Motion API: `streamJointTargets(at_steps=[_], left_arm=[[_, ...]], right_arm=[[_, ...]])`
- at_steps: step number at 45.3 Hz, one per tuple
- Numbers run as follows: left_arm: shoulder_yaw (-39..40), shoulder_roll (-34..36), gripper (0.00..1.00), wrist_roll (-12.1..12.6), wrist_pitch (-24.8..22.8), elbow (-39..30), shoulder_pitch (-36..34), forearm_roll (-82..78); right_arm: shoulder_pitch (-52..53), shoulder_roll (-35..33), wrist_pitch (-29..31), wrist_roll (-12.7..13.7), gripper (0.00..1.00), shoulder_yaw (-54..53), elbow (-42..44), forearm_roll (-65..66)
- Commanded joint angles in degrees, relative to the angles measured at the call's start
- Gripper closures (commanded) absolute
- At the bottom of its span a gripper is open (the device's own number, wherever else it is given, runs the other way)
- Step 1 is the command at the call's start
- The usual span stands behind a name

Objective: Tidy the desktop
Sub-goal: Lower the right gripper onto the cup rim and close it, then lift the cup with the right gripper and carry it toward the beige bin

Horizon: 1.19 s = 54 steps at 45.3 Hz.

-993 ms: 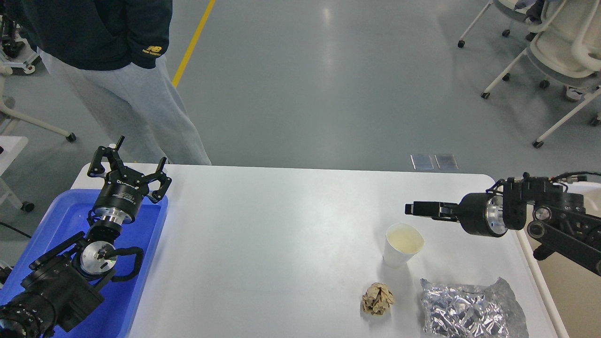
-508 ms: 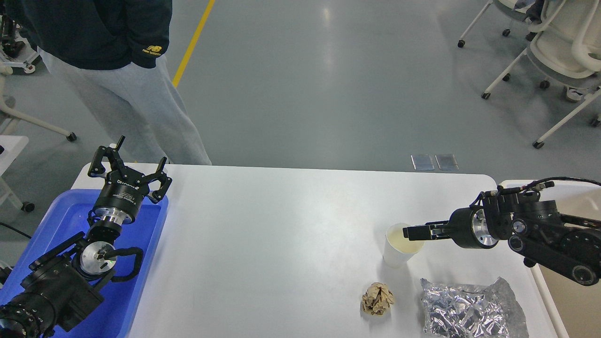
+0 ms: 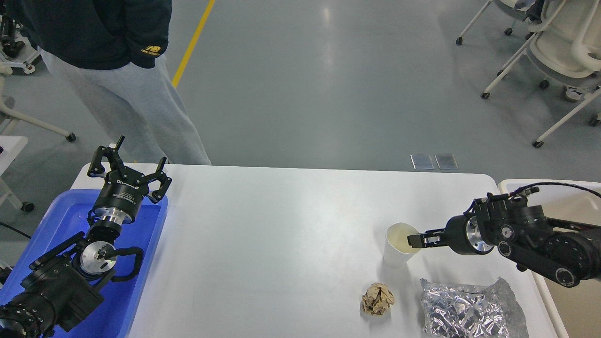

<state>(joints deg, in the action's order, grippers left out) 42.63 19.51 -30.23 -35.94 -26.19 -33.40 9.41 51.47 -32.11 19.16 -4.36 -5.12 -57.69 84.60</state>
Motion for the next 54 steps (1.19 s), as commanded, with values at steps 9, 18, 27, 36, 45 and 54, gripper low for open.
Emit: streamJointTargets(at_steps=[9, 18, 27, 36, 45, 54], left_arm=[[0.00, 0.00, 0.00, 0.00, 0.00, 0.00, 0.00, 0.00], [0.00, 0.00, 0.00, 0.00, 0.00, 0.00, 0.00, 0.00], [0.00, 0.00, 0.00, 0.00, 0.00, 0.00, 0.00, 0.00], [0.00, 0.00, 0.00, 0.00, 0.00, 0.00, 0.00, 0.00], [0.00, 0.00, 0.00, 0.00, 0.00, 0.00, 0.00, 0.00], [0.00, 0.00, 0.00, 0.00, 0.00, 0.00, 0.00, 0.00]], right_arm=[[0.21, 1.09, 0.18, -1.80, 1.00, 0.38, 0.47, 0.21], [1.09, 0.12, 0.18, -2.06, 1.00, 0.29, 0.12, 0.21], [1.79, -1.02, 0.18, -2.94, 1.00, 0.20, -0.76, 0.04], [5.47, -6.02, 0.88, -3.11, 1.00, 0.20, -6.11, -0.66], [10.74, -15.86, 3.42, -2.68, 1.00, -0.59, -17.10, -1.19], [16.81, -21.76, 8.52, -2.41, 1.00, -2.69, -19.83, -3.74]])
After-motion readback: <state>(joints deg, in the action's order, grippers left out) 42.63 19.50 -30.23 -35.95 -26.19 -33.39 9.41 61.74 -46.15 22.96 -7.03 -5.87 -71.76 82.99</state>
